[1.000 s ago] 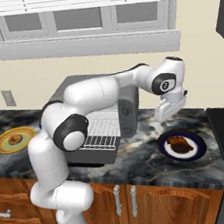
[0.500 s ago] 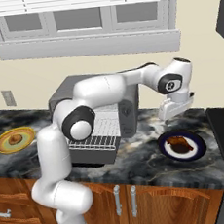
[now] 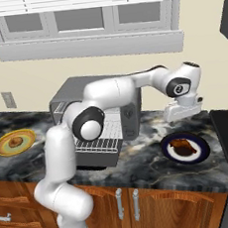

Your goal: Open the toaster oven door. Place the bread on the top rack in the toaster oven and place the chicken drumstick on the bottom rack.

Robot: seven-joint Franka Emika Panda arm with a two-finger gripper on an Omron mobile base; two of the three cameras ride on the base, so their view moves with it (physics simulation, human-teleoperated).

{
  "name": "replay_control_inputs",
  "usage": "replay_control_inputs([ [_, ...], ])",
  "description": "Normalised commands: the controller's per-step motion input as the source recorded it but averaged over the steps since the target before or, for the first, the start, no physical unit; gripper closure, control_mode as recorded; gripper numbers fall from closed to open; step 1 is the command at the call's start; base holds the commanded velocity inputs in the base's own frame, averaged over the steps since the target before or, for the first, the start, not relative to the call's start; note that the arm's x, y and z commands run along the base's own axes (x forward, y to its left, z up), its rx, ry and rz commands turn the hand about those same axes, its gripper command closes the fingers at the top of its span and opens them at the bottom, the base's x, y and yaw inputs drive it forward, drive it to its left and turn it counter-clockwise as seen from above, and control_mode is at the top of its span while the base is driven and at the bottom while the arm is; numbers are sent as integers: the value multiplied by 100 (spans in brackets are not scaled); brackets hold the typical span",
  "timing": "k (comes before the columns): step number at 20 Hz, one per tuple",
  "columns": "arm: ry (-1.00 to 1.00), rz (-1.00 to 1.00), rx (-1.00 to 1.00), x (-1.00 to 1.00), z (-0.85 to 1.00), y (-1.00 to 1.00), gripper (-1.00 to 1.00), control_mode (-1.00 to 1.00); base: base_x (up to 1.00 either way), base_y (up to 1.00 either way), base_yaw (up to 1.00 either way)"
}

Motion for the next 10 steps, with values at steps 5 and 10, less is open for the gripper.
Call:
replay_control_inputs([
  [5,0,-14,0,19,-14,-7,-100,-100,0,0,0],
  [10,0,-15,-1,13,-9,3,-100,-100,0,0,0],
])
